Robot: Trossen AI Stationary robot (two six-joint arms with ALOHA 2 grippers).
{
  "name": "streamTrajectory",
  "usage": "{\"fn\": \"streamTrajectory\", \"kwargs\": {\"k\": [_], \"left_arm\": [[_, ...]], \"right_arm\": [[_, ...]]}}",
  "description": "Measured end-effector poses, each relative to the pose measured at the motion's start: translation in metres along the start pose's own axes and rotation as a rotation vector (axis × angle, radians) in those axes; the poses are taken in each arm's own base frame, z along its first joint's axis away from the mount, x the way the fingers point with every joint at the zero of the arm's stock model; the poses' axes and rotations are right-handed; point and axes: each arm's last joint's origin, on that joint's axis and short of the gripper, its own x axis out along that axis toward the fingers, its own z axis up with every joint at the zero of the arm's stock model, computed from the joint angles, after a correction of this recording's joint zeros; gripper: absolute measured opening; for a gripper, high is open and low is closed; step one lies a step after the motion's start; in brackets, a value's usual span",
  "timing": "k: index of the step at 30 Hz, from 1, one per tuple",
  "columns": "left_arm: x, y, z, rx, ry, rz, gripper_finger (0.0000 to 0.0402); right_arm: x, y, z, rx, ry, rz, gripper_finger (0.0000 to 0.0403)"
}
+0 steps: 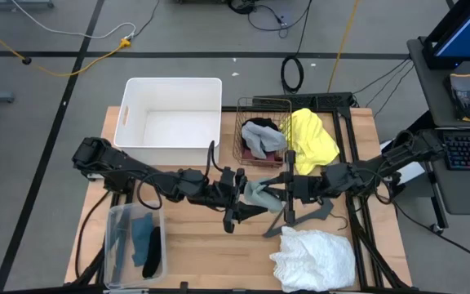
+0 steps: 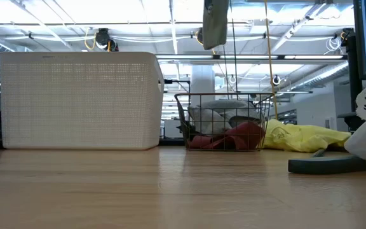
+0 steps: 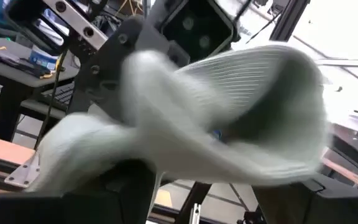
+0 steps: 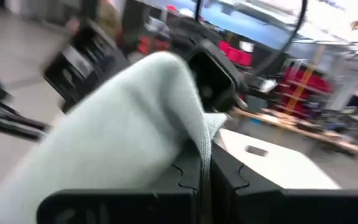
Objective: Pick & Place Cloths
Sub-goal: Put the gray sock into the transparent bin
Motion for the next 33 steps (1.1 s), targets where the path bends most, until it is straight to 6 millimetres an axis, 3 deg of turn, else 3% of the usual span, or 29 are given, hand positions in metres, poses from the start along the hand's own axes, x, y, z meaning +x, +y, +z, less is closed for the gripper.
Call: {"fn": "streamTrajectory", "kwargs": {"k": [6, 16, 33], "left_arm": [[0.000, -0.002, 0.007, -0.010, -0.067, -0.031, 0.0244], [0.000, -0.001, 0.007, -0.024, -0.062, -0.026, 0.0243], [0.000, 0.011, -0.002, 0.045, -0.014, 0.213, 0.0243]], "right_arm": [[-0.002, 0.002, -0.004, -0.135, 0.077, -0.115, 0.0000], [-0.004, 0.008, -0.002, -0.182, 0.078, -0.111, 0.0000], [-0.012, 0.020, 0.000, -0.262, 0.104, -0.124, 0.0000]]}}
